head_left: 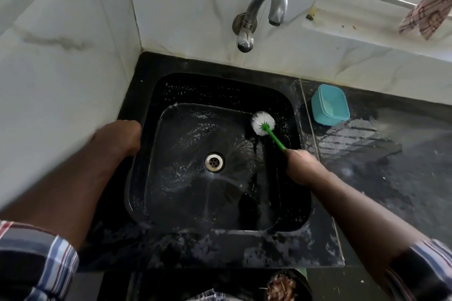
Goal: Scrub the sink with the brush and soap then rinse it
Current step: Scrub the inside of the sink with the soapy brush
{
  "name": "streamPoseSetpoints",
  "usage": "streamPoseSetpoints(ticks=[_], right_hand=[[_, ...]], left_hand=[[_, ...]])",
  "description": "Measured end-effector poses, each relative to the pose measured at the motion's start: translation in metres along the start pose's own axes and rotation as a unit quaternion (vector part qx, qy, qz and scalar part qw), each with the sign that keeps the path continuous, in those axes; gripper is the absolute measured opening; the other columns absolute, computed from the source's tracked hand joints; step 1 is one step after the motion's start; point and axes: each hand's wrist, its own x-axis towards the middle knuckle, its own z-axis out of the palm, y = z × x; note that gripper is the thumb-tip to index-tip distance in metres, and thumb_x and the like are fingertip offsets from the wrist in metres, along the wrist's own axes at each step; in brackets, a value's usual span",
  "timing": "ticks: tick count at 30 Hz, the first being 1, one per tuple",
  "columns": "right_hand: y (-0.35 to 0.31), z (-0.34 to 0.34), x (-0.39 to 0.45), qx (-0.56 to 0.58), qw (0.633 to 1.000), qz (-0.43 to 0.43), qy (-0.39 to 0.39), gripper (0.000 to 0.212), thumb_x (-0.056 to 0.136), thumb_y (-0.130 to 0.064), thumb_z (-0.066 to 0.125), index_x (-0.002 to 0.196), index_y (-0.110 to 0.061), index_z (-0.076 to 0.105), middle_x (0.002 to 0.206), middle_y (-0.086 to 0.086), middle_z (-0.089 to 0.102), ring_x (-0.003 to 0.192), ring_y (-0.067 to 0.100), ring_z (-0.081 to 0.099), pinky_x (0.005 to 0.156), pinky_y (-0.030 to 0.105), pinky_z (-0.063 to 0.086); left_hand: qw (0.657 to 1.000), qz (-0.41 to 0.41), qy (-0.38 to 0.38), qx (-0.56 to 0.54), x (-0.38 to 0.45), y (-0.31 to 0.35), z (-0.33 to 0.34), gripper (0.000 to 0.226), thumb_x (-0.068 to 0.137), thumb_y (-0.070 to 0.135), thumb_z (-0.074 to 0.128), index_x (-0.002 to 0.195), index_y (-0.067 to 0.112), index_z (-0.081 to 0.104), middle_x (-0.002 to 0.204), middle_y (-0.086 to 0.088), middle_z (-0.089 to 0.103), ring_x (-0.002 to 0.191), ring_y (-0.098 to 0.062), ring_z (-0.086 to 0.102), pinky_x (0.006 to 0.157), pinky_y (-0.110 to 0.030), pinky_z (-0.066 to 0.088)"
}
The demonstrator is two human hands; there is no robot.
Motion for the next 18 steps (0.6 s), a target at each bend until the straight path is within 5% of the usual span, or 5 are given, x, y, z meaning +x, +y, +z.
streamPoseSetpoints(ticks=[5, 10, 14, 18], right_hand=[[-0.005, -0.007, -0.02, -0.075, 0.993, 0.009, -0.089, 0.032, 0.092, -0.009, 0.043, 0.119, -0.004, 0.06, 0.104, 0.014, 0.068, 0.095, 0.03, 0.069, 0.07, 0.031, 0.053], [0.014, 0.01, -0.118, -0.078, 0.97, -0.001, -0.229, 0.042, 0.088, -0.009, 0.045, 0.127, -0.016, 0.058, 0.105, 0.005, 0.07, 0.084, 0.018, 0.07, 0.07, 0.024, 0.058], [-0.008, 0.0, -0.057, -0.082, 0.985, 0.014, -0.149, 0.028, 0.092, -0.009, 0.047, 0.115, -0.004, 0.061, 0.108, 0.012, 0.07, 0.098, 0.029, 0.069, 0.078, 0.031, 0.057], [-0.024, -0.009, 0.013, -0.099, 0.989, -0.004, -0.113, 0.037, 0.075, -0.005, 0.073, 0.11, 0.004, 0.063, 0.101, 0.012, 0.071, 0.095, 0.032, 0.07, 0.065, 0.029, 0.052]], left_hand=[[1.0, -0.007, -0.012, 0.004, -0.001, 0.002, 0.0, 0.044, 0.086, 0.022, 0.058, 0.129, 0.011, 0.058, 0.137, -0.017, 0.053, 0.116, -0.037, 0.059, 0.095, -0.046, 0.051], [0.999, -0.015, -0.029, 0.003, -0.002, 0.005, 0.001, 0.046, 0.083, 0.014, 0.058, 0.129, 0.009, 0.058, 0.14, -0.017, 0.049, 0.118, -0.038, 0.057, 0.096, -0.048, 0.051], [0.998, -0.025, -0.052, 0.011, -0.004, 0.012, -0.003, 0.049, 0.086, 0.015, 0.059, 0.134, 0.009, 0.055, 0.144, -0.018, 0.045, 0.125, -0.037, 0.053, 0.101, -0.047, 0.048], [0.998, -0.016, -0.053, 0.012, -0.007, 0.017, -0.003, 0.057, 0.089, 0.011, 0.054, 0.145, 0.003, 0.041, 0.151, -0.018, 0.037, 0.138, -0.032, 0.041, 0.109, -0.044, 0.041]])
